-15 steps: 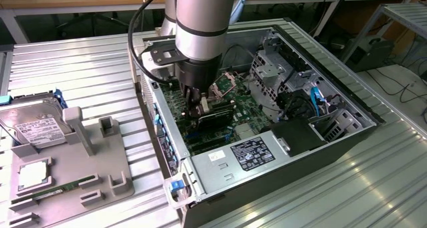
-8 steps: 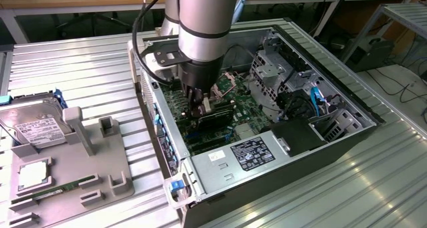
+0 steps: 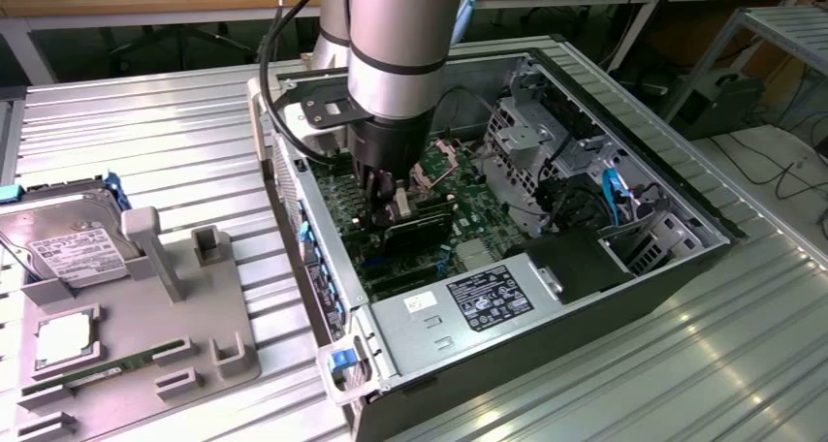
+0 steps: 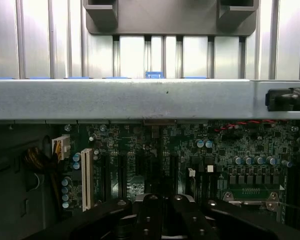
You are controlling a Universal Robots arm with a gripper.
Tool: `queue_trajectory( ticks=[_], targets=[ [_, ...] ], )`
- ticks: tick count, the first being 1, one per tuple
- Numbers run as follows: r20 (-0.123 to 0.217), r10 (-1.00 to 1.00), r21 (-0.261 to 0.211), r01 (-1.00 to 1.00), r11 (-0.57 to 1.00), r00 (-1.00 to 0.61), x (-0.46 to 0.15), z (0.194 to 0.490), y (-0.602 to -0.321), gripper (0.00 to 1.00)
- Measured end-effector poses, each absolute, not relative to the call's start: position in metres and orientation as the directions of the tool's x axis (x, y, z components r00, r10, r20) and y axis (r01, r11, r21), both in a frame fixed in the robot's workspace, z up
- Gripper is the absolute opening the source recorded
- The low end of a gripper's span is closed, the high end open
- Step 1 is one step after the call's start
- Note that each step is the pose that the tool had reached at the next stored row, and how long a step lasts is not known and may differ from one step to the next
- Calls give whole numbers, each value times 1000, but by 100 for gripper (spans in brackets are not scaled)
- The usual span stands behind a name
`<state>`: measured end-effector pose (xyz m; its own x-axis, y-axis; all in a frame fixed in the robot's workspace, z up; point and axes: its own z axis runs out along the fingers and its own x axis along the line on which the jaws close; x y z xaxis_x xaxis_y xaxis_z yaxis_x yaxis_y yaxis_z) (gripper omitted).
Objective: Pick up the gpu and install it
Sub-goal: 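Press down on the gpu until it lock into place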
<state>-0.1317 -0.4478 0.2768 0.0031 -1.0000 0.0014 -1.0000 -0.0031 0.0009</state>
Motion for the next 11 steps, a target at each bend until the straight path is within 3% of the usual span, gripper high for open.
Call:
queue_trajectory(
  ticks=[11],
  targets=[
    [2,-1000,6,-1000,-3,3,-132,268,-448,11]
  ],
)
